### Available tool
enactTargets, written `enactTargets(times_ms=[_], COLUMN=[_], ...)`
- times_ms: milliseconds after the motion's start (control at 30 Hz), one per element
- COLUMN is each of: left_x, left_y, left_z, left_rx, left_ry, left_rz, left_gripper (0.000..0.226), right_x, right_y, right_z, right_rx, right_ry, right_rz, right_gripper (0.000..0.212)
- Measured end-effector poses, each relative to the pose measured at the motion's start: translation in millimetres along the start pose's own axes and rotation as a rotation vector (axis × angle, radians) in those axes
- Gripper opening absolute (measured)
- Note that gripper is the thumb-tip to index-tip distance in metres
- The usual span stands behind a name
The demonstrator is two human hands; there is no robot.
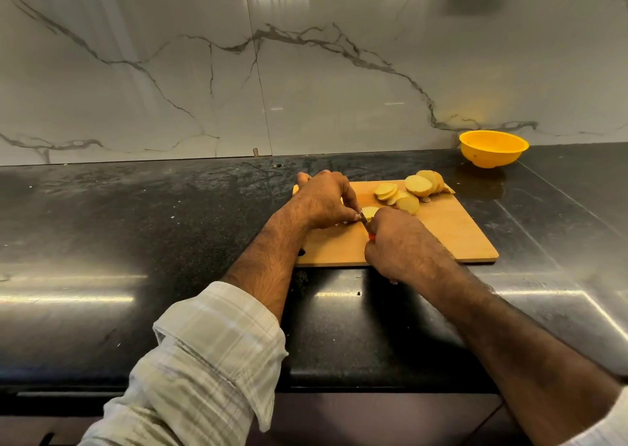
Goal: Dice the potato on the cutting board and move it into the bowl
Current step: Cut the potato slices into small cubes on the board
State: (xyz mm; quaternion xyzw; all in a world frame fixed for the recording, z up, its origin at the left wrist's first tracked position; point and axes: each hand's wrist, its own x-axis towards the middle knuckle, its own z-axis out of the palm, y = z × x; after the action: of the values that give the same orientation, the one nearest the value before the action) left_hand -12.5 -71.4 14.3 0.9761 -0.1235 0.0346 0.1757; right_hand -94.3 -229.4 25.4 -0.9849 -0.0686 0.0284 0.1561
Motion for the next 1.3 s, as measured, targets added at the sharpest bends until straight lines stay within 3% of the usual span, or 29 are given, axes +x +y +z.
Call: enactTargets(times_ms=[233,333,633,833,1033,1300], left_x=[2,0,1,1,4,5], left_y=[4,8,11,25,22,7], left_z=[2,3,2,16,16,9], left_rx=[-0.009,0.009,0.022,0.136,0.078,-0.066], left_ry=[0.018,0.031,0.082,0.127,0.099,0.026], left_rz=[0.055,0.060,0.043,0.000,-0.011,-0.011], left_gripper=[0.005,0.010,0.009,0.048,0.029,0.023], right_x=[-2,1,12,18,21,22], right_y=[40,63,81,89,90,90], right_z=[-20,-35,-32,-34,-27,-24], right_rx=[0.179,0.138,-0.014,0.062,-0.025,-0.052], right_ry=[0.107,0.153,0.052,0.112,0.101,0.047], right_rz=[-0.092,-0.067,-0.111,-0.113,-0.129,-0.177], right_gripper=[0.040,0.038,0.041,0.037,0.042,0.042])
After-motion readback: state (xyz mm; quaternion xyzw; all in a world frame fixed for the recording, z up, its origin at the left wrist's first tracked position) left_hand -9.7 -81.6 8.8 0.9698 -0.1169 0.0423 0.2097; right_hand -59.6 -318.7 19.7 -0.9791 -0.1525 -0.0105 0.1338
